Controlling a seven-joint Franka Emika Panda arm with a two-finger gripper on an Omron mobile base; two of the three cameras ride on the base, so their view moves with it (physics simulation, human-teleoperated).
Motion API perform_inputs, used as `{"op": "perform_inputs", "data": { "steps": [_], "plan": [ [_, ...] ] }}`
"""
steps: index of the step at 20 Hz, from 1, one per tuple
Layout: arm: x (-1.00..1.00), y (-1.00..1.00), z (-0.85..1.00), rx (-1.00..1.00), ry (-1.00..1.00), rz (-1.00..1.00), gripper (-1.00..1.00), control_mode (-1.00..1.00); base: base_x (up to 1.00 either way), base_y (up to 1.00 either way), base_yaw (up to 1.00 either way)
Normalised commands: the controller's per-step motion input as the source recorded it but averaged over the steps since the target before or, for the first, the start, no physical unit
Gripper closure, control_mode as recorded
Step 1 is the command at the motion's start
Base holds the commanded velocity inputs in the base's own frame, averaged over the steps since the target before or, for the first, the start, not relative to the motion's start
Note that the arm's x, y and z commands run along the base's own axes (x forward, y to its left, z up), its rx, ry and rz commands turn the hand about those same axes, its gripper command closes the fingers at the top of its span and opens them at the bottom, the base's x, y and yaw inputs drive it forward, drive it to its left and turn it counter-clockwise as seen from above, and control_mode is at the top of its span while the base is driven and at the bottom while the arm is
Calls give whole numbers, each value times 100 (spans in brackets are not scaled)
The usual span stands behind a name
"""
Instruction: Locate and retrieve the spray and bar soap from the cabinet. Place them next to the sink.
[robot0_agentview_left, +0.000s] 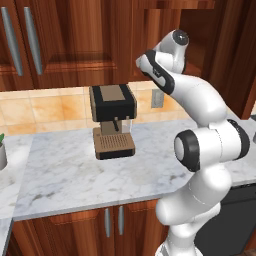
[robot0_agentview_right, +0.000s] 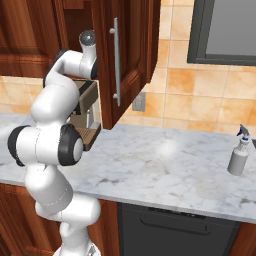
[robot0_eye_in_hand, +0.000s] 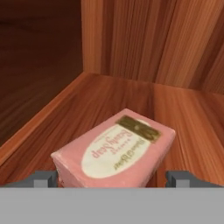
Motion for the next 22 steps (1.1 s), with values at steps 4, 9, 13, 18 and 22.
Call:
{"op": "perform_inputs", "data": {
  "steps": [4, 9, 13, 18, 22],
  "plan": [
    [5, 0, -1, 0, 0, 0, 100, -100, 0, 0, 0],
    [0, 0, 0, 0, 0, 0, 100, -100, 0, 0, 0],
    [-4, 0, 2, 0, 0, 0, 100, -100, 0, 0, 0],
    [-19, 0, 19, -1, -1, 0, 100, -100, 0, 0, 0],
    [-25, 0, 16, 0, -3, 0, 100, -100, 0, 0, 0]
  ]
}}
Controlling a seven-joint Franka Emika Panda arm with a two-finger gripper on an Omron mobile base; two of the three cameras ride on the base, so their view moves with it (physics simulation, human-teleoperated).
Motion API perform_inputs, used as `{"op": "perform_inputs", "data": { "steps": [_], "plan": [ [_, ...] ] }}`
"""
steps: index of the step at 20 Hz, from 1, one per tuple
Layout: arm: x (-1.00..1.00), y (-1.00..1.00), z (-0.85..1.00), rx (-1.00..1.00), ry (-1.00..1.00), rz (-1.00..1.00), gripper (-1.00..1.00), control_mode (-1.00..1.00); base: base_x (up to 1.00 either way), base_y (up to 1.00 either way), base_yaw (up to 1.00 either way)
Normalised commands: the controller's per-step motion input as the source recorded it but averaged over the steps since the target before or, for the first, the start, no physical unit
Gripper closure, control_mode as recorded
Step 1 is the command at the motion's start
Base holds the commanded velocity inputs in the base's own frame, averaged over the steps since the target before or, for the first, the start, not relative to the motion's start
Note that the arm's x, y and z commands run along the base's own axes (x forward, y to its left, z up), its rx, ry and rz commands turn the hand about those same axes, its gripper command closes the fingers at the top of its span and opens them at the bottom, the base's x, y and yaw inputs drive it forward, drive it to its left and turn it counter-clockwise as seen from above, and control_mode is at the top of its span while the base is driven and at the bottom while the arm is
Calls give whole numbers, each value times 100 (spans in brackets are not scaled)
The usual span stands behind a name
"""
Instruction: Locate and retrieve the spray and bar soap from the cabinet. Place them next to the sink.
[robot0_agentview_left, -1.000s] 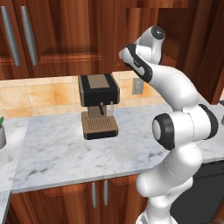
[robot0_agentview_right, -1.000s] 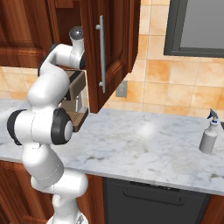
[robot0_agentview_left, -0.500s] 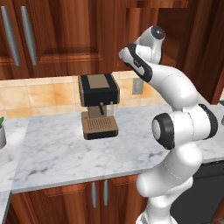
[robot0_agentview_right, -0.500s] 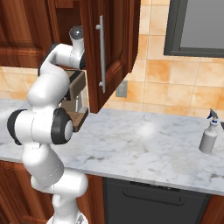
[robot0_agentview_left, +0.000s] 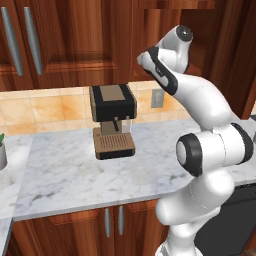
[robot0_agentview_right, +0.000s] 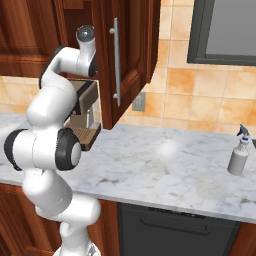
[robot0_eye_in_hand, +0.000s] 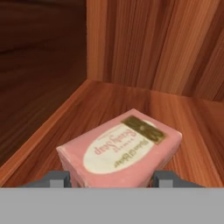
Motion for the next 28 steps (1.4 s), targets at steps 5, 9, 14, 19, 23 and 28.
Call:
{"op": "perform_inputs", "data": {
  "steps": [5, 9, 14, 19, 23, 28],
  "plan": [
    [-21, -4, 9, -1, -1, -1, 100, -100, 0, 0, 0],
    [-29, -10, 3, 0, -2, -3, 100, -100, 0, 0, 0],
    [-34, -5, 12, 0, -3, -5, 100, -100, 0, 0, 0],
    [-39, -2, 12, 0, -2, -7, 100, -100, 0, 0, 0],
    [-40, -1, 8, 0, -1, -8, 100, -100, 0, 0, 0],
    [-47, -1, 6, 0, -1, -8, 100, -100, 0, 0, 0]
  ]
}}
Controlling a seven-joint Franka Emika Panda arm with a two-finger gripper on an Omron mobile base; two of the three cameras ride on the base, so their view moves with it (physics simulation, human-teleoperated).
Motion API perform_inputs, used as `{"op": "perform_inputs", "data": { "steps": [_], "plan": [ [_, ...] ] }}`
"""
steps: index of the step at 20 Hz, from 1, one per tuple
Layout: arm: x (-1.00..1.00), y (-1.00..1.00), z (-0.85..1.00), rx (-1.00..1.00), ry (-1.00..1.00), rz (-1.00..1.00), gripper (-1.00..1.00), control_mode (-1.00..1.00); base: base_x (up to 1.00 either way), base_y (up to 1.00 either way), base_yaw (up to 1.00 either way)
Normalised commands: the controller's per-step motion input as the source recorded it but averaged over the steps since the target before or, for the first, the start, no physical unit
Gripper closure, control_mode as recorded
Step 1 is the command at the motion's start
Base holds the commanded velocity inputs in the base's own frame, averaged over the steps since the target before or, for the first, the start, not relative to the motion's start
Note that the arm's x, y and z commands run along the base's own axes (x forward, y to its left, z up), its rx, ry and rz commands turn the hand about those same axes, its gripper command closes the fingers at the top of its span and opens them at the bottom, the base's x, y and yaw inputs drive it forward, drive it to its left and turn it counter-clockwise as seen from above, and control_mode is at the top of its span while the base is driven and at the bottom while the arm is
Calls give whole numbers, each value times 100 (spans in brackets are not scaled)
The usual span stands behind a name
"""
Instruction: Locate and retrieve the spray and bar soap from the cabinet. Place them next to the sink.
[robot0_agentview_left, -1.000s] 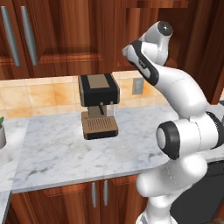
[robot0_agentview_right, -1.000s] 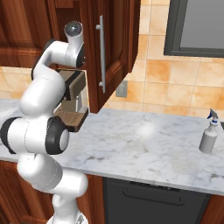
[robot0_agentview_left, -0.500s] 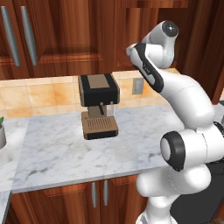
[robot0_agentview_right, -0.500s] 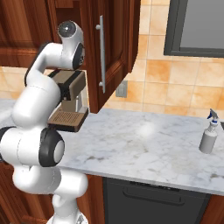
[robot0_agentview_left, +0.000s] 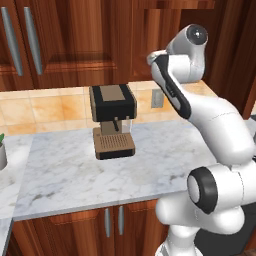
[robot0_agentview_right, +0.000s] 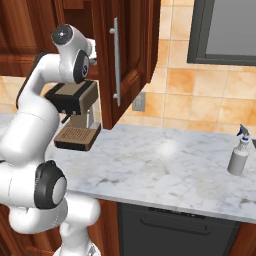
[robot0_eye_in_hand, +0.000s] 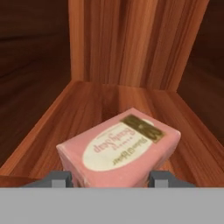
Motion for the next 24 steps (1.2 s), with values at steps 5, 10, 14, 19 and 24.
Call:
{"op": "perform_inputs", "data": {
  "steps": [5, 10, 14, 19, 24],
  "plan": [
    [-55, -1, 3, 0, -2, -8, 100, -100, 0, 0, 0],
    [-61, 0, 1, 0, -3, -8, 100, -100, 0, 0, 0],
    [-65, 0, 0, 1, -3, -6, 100, -100, 0, 0, 0],
    [-67, 0, 0, 0, 0, -4, 100, -100, 0, 0, 0],
    [-71, 4, 0, 0, 0, -2, 100, -100, 0, 0, 0]
  ]
}}
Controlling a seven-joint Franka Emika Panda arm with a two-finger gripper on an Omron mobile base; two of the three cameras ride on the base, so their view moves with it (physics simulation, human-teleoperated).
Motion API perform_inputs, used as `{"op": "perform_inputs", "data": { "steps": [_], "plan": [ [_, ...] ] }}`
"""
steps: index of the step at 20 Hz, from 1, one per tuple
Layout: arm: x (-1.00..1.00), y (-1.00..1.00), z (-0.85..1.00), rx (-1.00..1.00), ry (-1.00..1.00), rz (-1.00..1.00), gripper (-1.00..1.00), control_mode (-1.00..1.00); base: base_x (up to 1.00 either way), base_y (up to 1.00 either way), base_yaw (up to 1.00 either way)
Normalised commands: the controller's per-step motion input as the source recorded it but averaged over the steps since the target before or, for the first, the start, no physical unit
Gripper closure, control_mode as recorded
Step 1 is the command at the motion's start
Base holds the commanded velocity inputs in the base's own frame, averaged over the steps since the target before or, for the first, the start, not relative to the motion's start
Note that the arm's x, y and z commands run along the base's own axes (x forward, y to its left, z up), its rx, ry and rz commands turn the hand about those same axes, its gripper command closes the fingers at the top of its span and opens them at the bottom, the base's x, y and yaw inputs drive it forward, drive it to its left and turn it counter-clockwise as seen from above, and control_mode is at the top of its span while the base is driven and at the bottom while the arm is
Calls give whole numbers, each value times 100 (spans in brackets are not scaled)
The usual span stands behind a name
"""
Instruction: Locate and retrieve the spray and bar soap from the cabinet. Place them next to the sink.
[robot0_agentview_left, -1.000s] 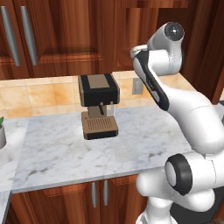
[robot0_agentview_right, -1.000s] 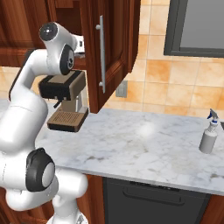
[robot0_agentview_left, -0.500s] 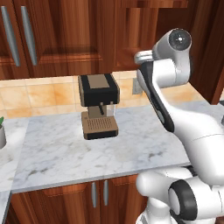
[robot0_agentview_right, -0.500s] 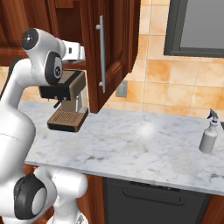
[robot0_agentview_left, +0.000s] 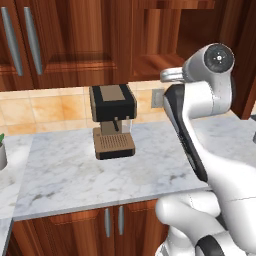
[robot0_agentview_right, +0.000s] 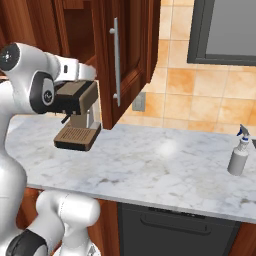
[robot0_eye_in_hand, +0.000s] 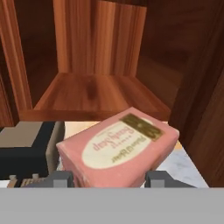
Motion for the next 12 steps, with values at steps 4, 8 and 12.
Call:
{"op": "perform_inputs", "data": {
  "steps": [4, 8, 12],
  "plan": [
    [-54, 12, -2, 0, 0, -1, 100, -100, 0, 0, 0],
    [-58, 7, -1, 0, 0, -1, 100, -100, 0, 0, 0],
    [-70, 1, 0, 0, 0, -1, 100, -100, 0, 0, 0]
  ]
}}
